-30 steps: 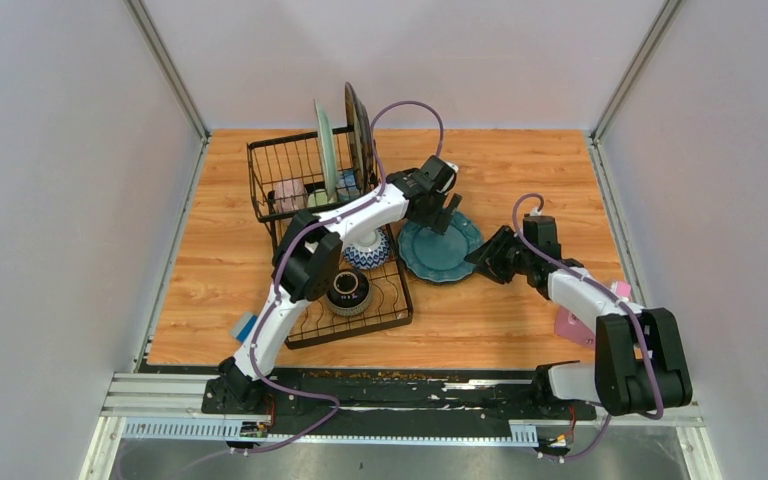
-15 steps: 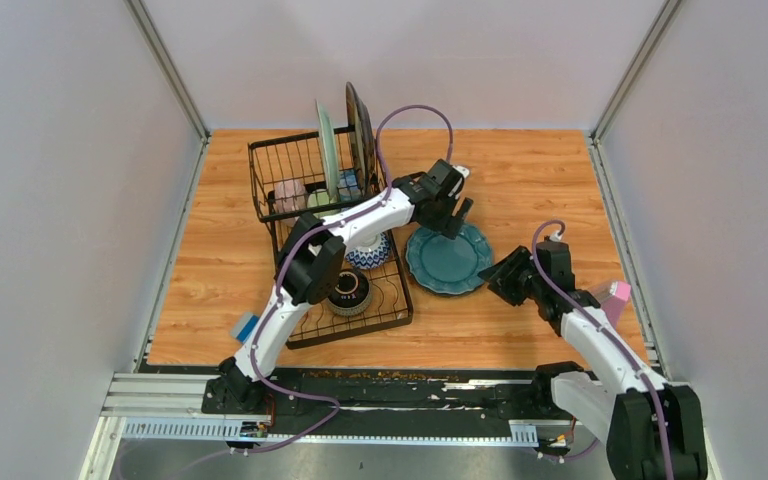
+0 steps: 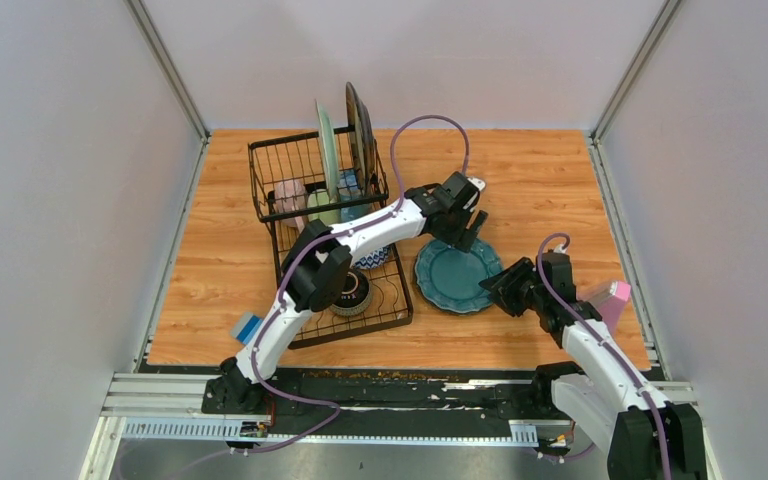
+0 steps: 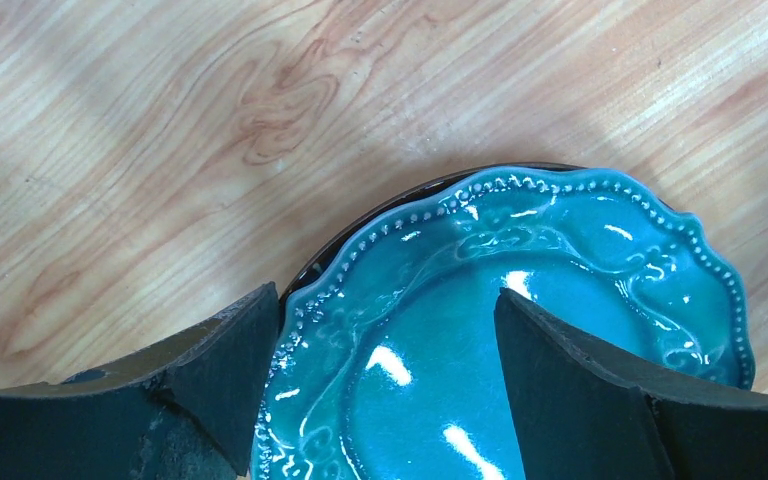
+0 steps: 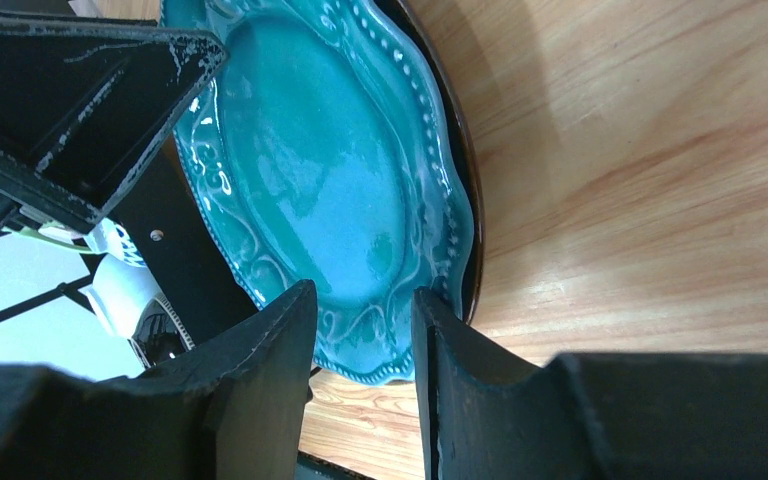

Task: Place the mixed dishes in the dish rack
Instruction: Pick up the plate at the center of the board.

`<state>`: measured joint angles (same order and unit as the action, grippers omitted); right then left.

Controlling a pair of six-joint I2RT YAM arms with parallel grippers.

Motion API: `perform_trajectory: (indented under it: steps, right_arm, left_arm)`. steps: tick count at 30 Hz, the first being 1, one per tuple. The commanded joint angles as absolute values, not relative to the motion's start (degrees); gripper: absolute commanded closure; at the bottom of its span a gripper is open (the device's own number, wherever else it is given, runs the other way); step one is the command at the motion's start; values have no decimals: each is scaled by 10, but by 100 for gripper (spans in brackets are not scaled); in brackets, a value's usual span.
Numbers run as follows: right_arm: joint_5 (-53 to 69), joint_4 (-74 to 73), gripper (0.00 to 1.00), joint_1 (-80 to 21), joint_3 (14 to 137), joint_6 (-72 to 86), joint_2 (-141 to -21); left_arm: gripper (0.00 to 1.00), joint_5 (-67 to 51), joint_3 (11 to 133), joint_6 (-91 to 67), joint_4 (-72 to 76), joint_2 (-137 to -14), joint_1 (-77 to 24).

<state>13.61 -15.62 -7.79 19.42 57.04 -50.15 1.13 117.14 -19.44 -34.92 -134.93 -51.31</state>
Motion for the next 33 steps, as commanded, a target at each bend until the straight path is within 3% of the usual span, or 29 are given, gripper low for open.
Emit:
perform_trajectory:
  steps: [1, 12, 23, 33]
  right_arm:
    - [134, -157, 60, -75, 186, 584, -504]
    - [64, -222, 60, -75, 220, 557, -461]
    - [197, -272, 60, -75, 201, 571, -406]
    - [187, -274, 60, -75, 193, 572, -416]
  left_arm:
    - [16, -14, 1165, -208, -384, -1321, -531]
    - [24, 21, 1162, -172, -421, -1309, -531]
    - [23, 11, 1151, -155, -434, -1301, -531]
    - [27, 4, 1140, -157, -428, -1297, -531]
